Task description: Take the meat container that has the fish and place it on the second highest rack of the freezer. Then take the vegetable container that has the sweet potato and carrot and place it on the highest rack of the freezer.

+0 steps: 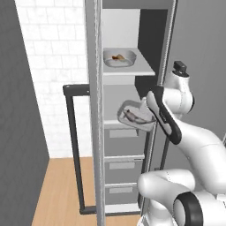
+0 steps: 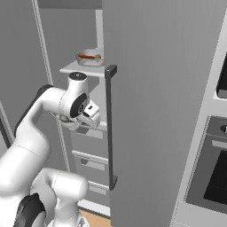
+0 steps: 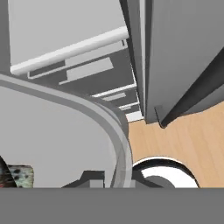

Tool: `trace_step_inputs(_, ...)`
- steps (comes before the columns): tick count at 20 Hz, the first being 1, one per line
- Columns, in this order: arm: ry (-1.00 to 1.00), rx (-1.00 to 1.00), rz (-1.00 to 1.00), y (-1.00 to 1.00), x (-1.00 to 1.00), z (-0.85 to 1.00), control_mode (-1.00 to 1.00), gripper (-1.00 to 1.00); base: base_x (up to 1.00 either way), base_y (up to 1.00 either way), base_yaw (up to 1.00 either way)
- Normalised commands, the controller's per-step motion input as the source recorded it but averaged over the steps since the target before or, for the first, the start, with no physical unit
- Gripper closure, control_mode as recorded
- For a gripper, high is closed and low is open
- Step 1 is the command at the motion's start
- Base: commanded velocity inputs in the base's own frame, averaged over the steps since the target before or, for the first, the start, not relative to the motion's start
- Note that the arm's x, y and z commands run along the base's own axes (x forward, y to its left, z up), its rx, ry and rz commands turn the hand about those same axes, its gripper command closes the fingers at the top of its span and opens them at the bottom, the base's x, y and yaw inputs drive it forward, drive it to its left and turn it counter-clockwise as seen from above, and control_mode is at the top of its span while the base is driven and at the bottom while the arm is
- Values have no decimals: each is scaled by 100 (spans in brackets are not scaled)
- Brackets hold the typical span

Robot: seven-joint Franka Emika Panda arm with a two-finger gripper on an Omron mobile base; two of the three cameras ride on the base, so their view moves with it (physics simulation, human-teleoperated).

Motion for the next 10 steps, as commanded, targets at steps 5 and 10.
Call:
trace_step_inputs(5, 1, 6, -42, 23, 62, -35, -100, 100, 0, 0, 0)
trace_step_inputs(10, 0, 2, -30, 14, 51, -14, -100, 100, 0, 0, 0)
